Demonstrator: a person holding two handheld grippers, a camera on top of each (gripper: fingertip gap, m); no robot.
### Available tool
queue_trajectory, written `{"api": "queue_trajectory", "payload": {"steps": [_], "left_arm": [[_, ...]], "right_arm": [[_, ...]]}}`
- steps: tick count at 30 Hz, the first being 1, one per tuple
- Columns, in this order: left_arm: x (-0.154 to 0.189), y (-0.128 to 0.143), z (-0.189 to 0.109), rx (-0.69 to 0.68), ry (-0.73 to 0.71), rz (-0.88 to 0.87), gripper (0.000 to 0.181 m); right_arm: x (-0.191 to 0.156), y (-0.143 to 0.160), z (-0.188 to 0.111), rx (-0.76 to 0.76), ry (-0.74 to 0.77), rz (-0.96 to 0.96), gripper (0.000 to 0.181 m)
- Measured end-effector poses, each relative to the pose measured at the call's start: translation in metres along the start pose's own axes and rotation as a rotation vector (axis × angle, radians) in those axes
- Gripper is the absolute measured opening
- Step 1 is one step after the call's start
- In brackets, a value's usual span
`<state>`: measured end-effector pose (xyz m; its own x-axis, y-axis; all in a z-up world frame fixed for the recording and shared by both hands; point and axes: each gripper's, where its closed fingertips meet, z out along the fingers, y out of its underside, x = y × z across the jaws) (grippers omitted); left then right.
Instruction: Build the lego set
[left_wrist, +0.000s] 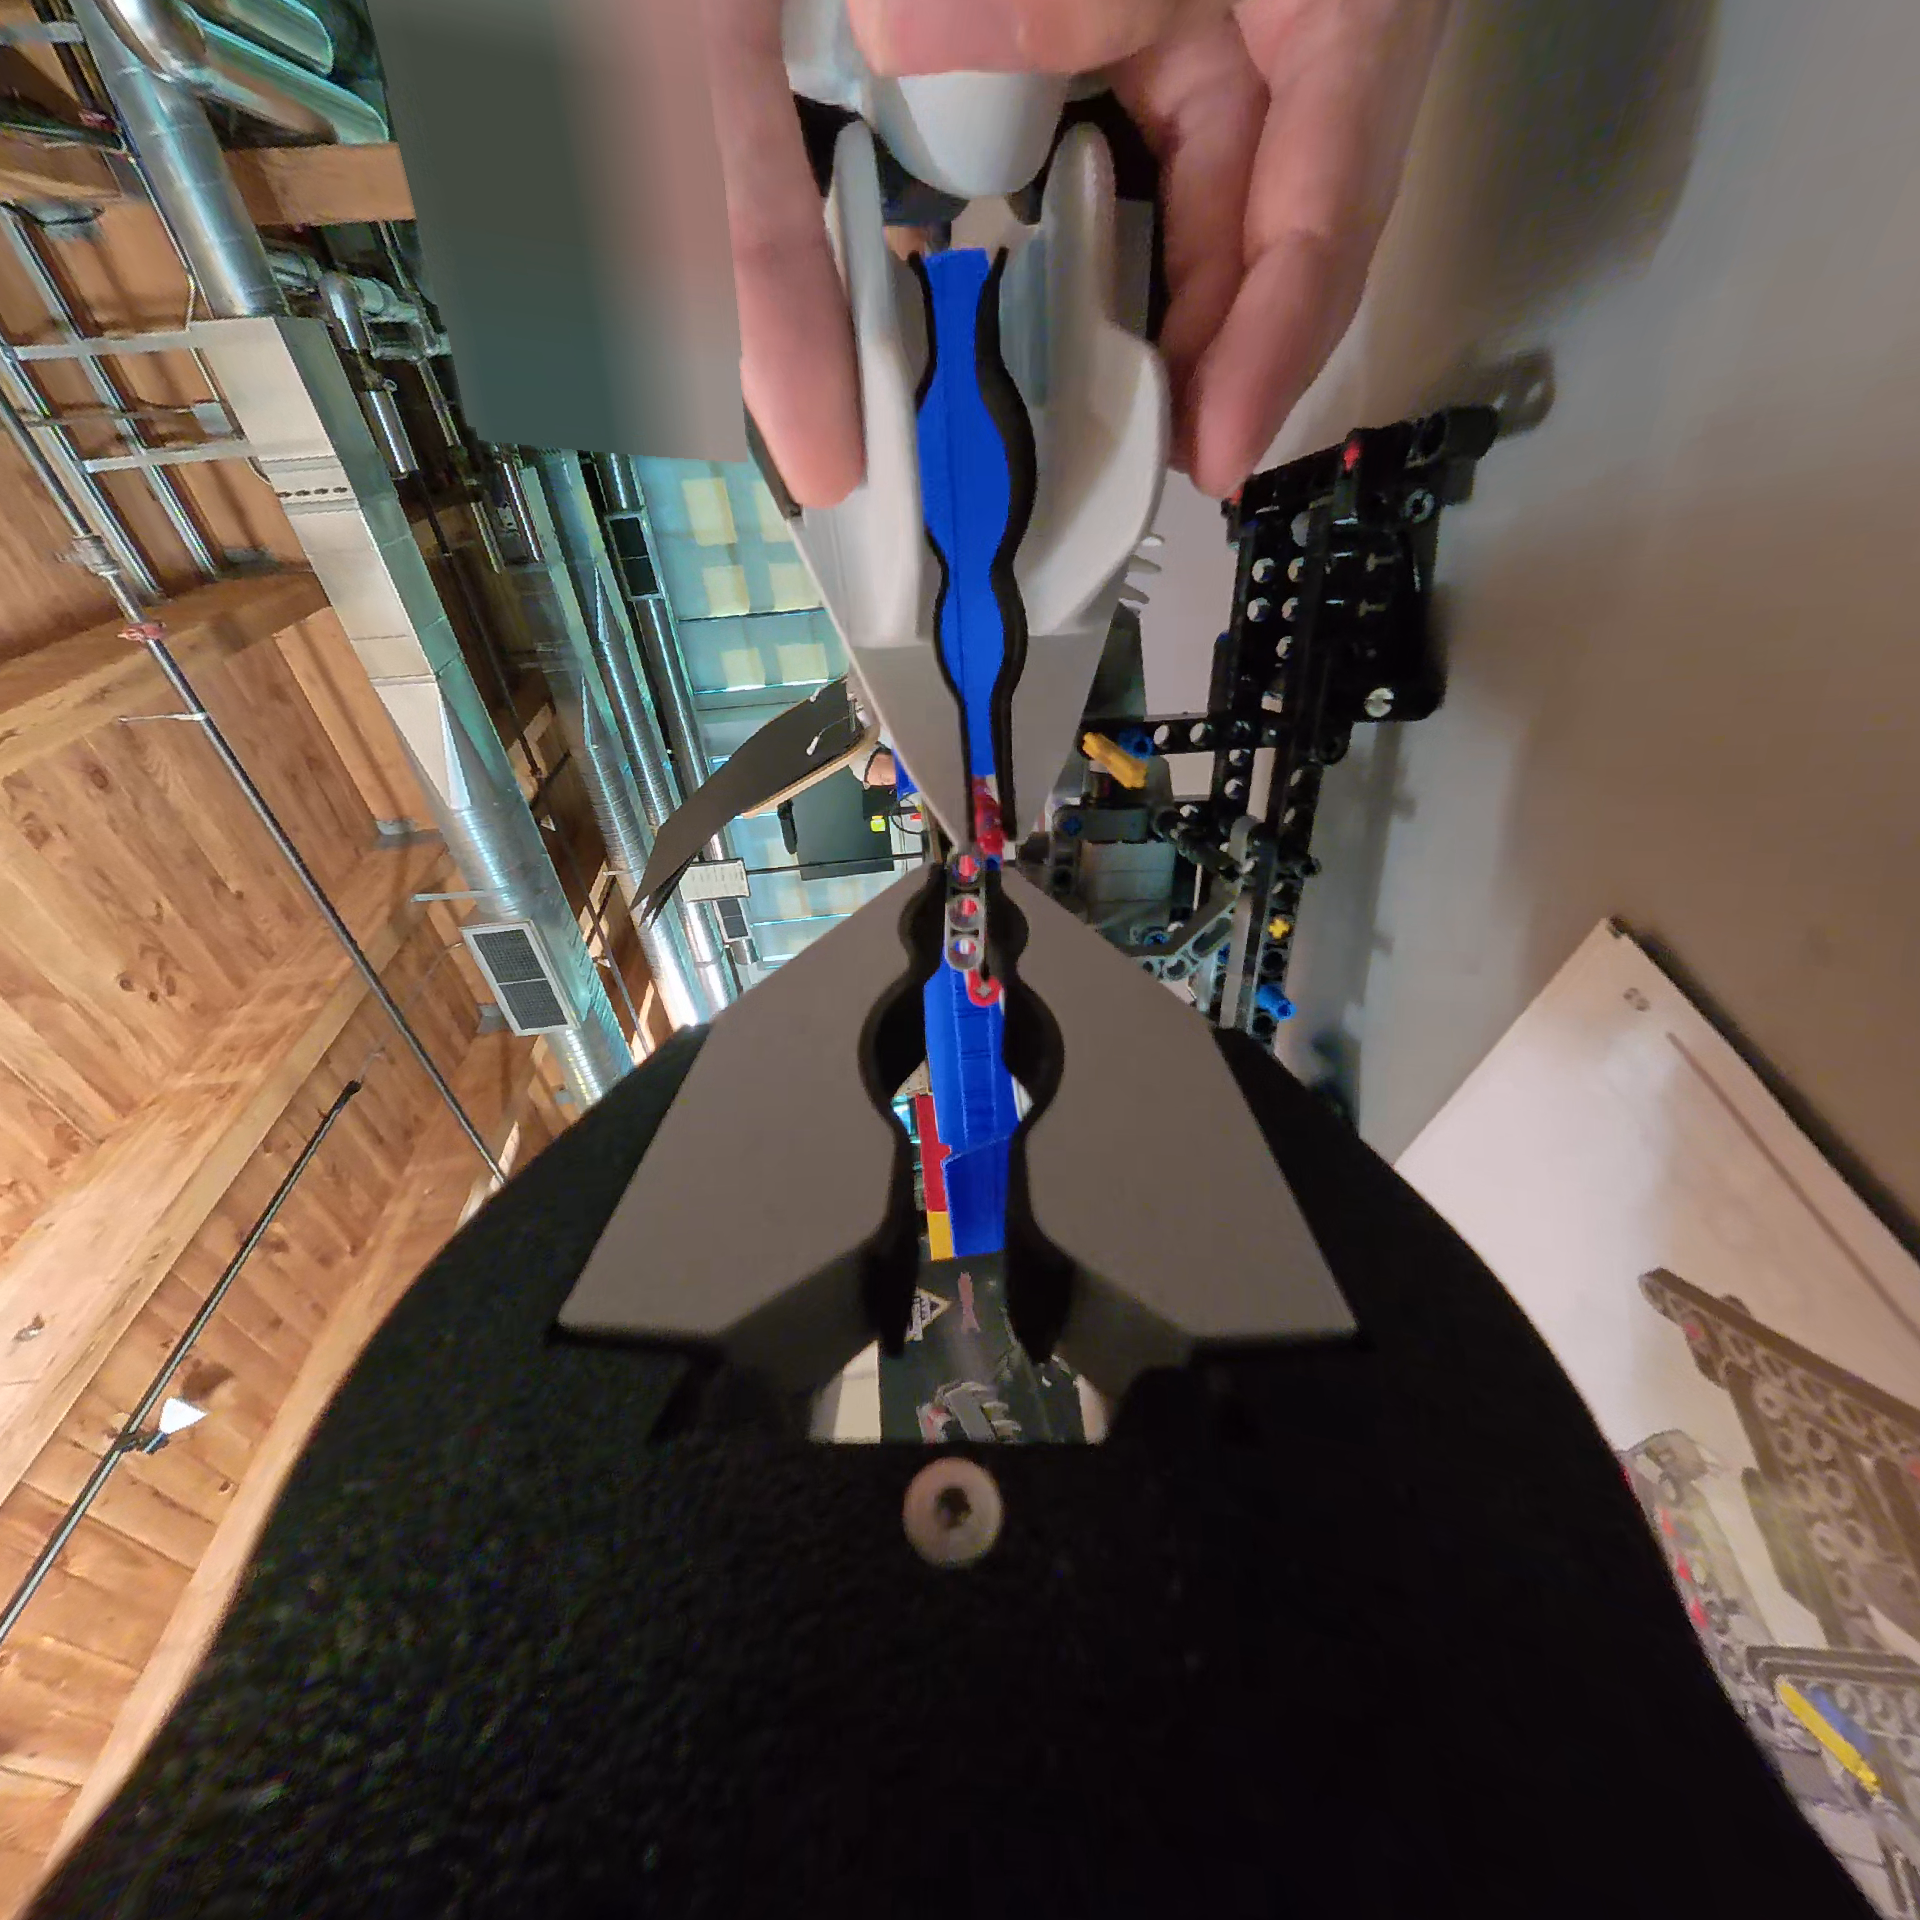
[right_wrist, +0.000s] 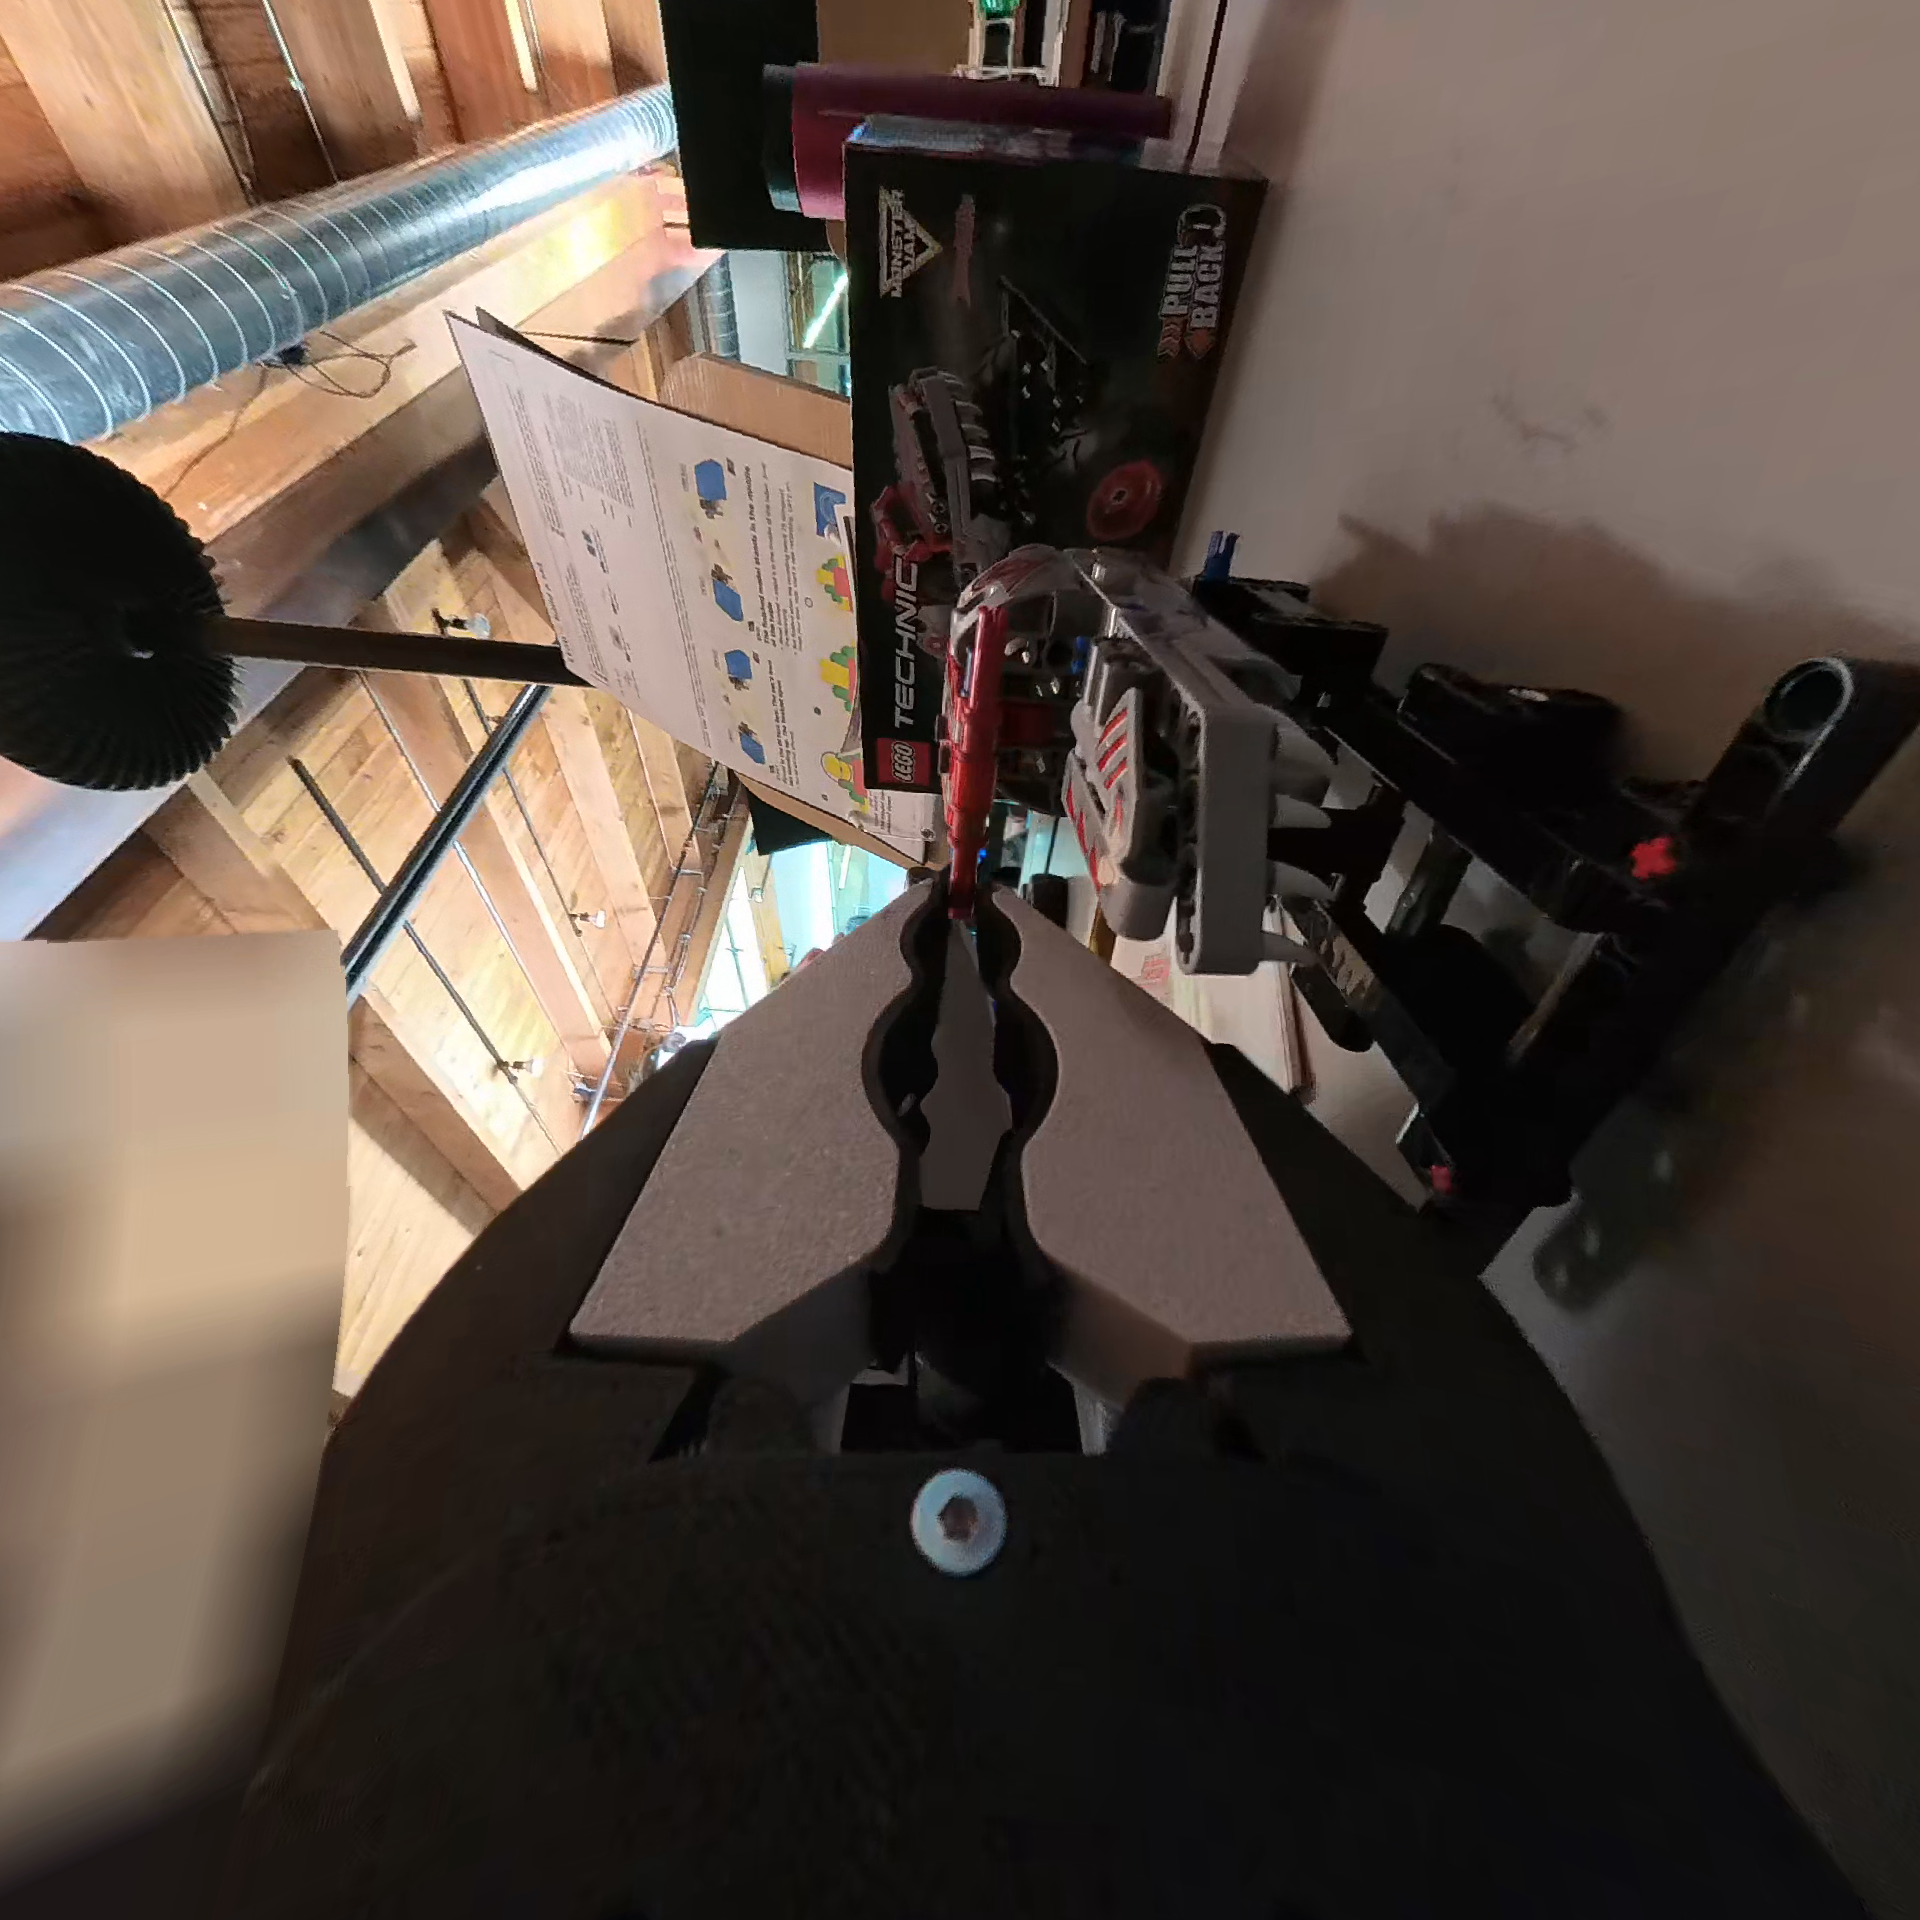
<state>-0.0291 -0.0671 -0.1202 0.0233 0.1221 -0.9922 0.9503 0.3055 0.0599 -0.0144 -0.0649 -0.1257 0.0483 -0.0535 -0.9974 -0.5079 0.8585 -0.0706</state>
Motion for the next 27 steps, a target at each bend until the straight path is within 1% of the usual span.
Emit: {"api": "queue_trajectory", "payload": {"steps": [4,7,11,13,14,18,24,27], "left_arm": [[0.002,-0.002,0.001,0.0,0.001,0.018,0.004],[0.003,-0.001,0.001,-0.007,-0.005,0.022,0.004],[0.003,0.002,0.002,-0.014,-0.006,0.011,0.004],[0.003,0.003,0.002,-0.015,-0.007,0.006,0.004],[0.003,0.003,0.002,-0.017,-0.008,0.008,0.004],[0.002,0.004,0.002,-0.02,-0.009,0.007,0.004],[0.0,0.004,0.002,-0.025,-0.018,0.011,0.004],[0.002,0.003,0.002,-0.018,-0.013,-0.005,0.004]], "right_arm": [[-0.003,-0.001,0.001,0.011,-0.018,0.028,0.007],[-0.002,-0.005,0.001,0.028,-0.019,0.041,0.003],[-0.003,-0.004,0.002,0.038,-0.044,0.062,0.003],[-0.007,-0.005,0.001,0.037,-0.084,0.067,0.013],[-0.008,-0.005,0.002,0.039,-0.09,0.076,0.014],[-0.006,-0.006,0.002,0.027,-0.066,0.054,0.012],[-0.002,-0.01,0.003,0.04,-0.043,0.046,0.003],[-0.002,-0.01,0.003,0.046,-0.051,0.046,0.003]]}}
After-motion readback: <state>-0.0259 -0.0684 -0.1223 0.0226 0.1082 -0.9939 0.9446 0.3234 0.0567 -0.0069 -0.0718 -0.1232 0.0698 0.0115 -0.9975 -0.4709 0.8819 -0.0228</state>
